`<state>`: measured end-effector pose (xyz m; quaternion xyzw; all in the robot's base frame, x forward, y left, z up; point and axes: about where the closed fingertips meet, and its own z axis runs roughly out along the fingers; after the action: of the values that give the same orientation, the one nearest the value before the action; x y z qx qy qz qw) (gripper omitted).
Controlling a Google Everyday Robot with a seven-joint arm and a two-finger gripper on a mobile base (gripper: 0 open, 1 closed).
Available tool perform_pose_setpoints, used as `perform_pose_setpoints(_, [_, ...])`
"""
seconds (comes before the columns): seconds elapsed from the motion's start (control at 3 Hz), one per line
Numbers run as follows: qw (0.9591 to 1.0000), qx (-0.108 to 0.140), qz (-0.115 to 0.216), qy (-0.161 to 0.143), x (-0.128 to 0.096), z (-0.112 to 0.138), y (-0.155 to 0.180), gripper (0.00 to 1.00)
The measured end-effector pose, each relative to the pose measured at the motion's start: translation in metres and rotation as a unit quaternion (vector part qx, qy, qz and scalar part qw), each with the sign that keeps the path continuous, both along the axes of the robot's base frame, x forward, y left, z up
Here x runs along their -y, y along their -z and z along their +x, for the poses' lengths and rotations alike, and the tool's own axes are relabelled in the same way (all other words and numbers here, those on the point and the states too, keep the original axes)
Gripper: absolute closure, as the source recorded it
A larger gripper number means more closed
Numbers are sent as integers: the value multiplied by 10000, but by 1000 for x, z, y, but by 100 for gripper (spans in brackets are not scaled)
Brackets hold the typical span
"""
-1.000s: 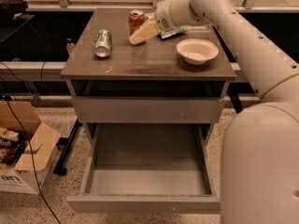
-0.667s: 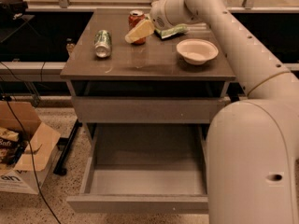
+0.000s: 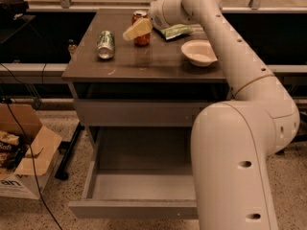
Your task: Place coke can into middle drawer
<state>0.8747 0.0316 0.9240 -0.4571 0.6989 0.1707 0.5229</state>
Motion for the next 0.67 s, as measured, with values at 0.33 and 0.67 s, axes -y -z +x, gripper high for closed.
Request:
perform_pose_setpoints(0.33, [9999,29,91,86,-4,11,0,0])
perform_pose_setpoints(0.67, [9996,-4,190,205,-7,24,5,0])
